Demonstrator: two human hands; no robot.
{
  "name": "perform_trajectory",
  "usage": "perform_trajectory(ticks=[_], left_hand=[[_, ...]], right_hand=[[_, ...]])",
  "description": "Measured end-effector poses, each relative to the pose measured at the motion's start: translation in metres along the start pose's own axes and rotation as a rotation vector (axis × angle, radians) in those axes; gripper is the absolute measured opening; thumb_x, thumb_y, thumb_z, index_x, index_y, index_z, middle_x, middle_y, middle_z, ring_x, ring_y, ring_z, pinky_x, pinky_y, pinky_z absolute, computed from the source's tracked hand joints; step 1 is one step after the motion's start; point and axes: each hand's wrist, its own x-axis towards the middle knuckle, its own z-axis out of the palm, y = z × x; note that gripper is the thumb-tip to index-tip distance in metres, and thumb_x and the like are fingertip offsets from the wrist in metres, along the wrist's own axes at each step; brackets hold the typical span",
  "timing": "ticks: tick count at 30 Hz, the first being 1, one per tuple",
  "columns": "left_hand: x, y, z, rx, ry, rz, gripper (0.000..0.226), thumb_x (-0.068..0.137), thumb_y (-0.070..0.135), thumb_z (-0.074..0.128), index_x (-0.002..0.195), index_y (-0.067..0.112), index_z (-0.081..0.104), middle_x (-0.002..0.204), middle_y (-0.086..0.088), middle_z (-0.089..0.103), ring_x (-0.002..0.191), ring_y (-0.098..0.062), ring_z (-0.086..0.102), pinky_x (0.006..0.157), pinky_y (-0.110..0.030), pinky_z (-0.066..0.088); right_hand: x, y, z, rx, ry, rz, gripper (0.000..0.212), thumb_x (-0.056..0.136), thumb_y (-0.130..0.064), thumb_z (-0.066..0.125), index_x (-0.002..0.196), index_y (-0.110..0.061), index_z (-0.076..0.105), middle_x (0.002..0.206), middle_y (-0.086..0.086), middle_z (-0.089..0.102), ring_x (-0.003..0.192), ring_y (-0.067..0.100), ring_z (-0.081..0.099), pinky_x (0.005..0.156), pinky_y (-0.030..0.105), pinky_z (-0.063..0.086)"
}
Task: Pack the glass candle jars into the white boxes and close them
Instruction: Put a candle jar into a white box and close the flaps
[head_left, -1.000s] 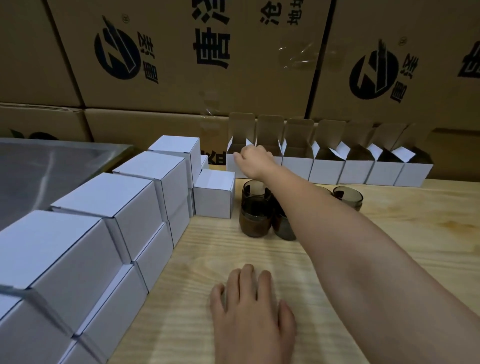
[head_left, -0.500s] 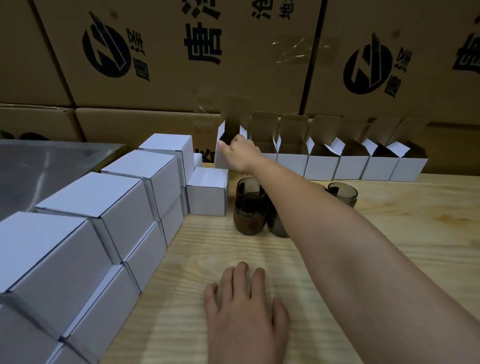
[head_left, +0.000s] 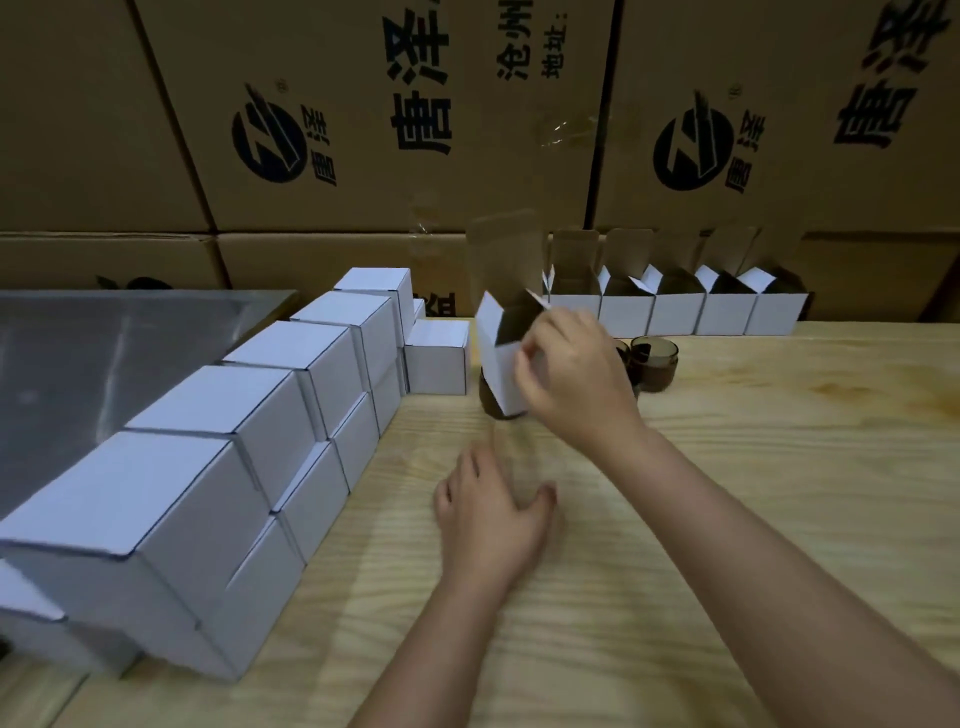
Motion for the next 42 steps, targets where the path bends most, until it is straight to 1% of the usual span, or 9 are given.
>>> perform_trajectory(ticks=[4, 8, 12, 17, 21, 26, 31, 35, 42], left_hand=[[-0.001, 0.003, -0.012, -0.307, -0.027, -0.063, 0.114, 0.06, 0.054, 0.071, 0.15, 0.032, 0.003, 0.155, 0.005, 0.025, 0.141, -0.016, 0.028, 0.114, -0.045, 0.026], [-0.005, 0.003, -0.017, -0.44, -0.1, -0.034, 0.109, 0.062, 0.044, 0.067, 0.145, 0.047, -0.005, 0.139, 0.022, 0.039, 0.128, -0.015, 0.047, 0.107, -0.044, 0.038], [-0.004, -0.001, -0.017, -0.513, -0.18, 0.017, 0.105, 0.061, 0.04, 0.073, 0.146, 0.047, 0.012, 0.131, 0.015, 0.052, 0.115, -0.015, 0.059, 0.101, -0.045, 0.045], [0.002, -0.001, -0.016, -0.588, -0.275, 0.063, 0.108, 0.044, 0.046, 0.085, 0.137, 0.052, 0.029, 0.132, 0.013, 0.053, 0.114, -0.011, 0.059, 0.092, -0.041, 0.053], [0.004, -0.001, -0.013, -0.59, -0.302, 0.078, 0.105, 0.042, 0.046, 0.088, 0.129, 0.061, 0.032, 0.132, 0.013, 0.052, 0.117, -0.008, 0.056, 0.095, -0.041, 0.052], [0.003, 0.002, -0.015, -0.556, -0.288, 0.09, 0.103, 0.041, 0.051, 0.088, 0.12, 0.073, 0.026, 0.129, 0.015, 0.051, 0.118, -0.007, 0.053, 0.097, -0.042, 0.05], [0.003, 0.0, -0.015, -0.581, -0.299, 0.149, 0.117, 0.047, 0.046, 0.089, 0.134, 0.068, 0.014, 0.13, 0.006, 0.05, 0.123, -0.018, 0.052, 0.099, -0.047, 0.048], [0.003, -0.003, -0.015, -0.58, -0.283, 0.195, 0.116, 0.056, 0.036, 0.089, 0.134, 0.07, 0.009, 0.121, 0.023, 0.049, 0.116, -0.01, 0.055, 0.096, -0.043, 0.051], [0.004, 0.01, -0.01, -0.662, -0.09, 0.075, 0.079, 0.073, 0.07, 0.048, 0.143, 0.044, 0.023, 0.106, 0.023, 0.056, 0.102, 0.004, 0.055, 0.082, -0.024, 0.044]], right_hand=[[-0.064, -0.019, -0.015, -0.046, -0.009, 0.012, 0.018, 0.082, -0.013, 0.051, 0.074, 0.0, 0.061, 0.079, 0.014, 0.06, 0.07, 0.032, 0.053, 0.06, 0.043, 0.047], [-0.103, -0.031, -0.015, -0.003, -0.03, 0.057, 0.006, 0.077, -0.006, 0.061, 0.071, -0.003, 0.06, 0.076, 0.01, 0.06, 0.068, 0.03, 0.053, 0.059, 0.043, 0.046], [-0.111, -0.031, -0.019, 0.042, 0.031, 0.073, 0.005, 0.076, -0.009, 0.058, 0.073, -0.006, 0.06, 0.072, 0.005, 0.059, 0.065, 0.028, 0.052, 0.058, 0.04, 0.045], [-0.106, -0.016, -0.019, 0.347, 0.255, 0.318, 0.019, 0.085, -0.021, 0.058, 0.097, -0.008, 0.061, 0.097, 0.006, 0.057, 0.09, 0.017, 0.055, 0.078, 0.018, 0.042], [-0.1, 0.0, -0.012, 0.583, 0.105, 0.591, 0.034, 0.085, -0.024, 0.069, 0.112, -0.035, 0.052, 0.118, -0.002, 0.045, 0.112, 0.011, 0.048, 0.093, 0.025, 0.042], [-0.095, 0.006, -0.01, 0.687, 0.137, 0.617, 0.02, 0.091, -0.03, 0.043, 0.1, -0.041, 0.056, 0.114, -0.001, 0.049, 0.105, -0.001, 0.048, 0.085, 0.005, 0.036], [-0.098, 0.014, -0.006, 0.835, 0.229, 0.708, 0.02, 0.086, -0.023, 0.034, 0.088, -0.029, 0.053, 0.088, -0.009, 0.057, 0.08, -0.005, 0.054, 0.069, 0.008, 0.042], [-0.107, 0.026, -0.001, 0.865, 0.137, 0.891, 0.017, 0.074, -0.026, 0.034, 0.081, -0.027, 0.05, 0.074, -0.011, 0.049, 0.062, -0.003, 0.046, 0.058, 0.019, 0.042], [-0.107, 0.026, -0.003, 0.894, 0.024, 0.755, 0.037, 0.075, -0.018, 0.033, 0.098, -0.032, 0.058, 0.11, -0.013, 0.06, 0.106, -0.003, 0.054, 0.089, 0.017, 0.045]])
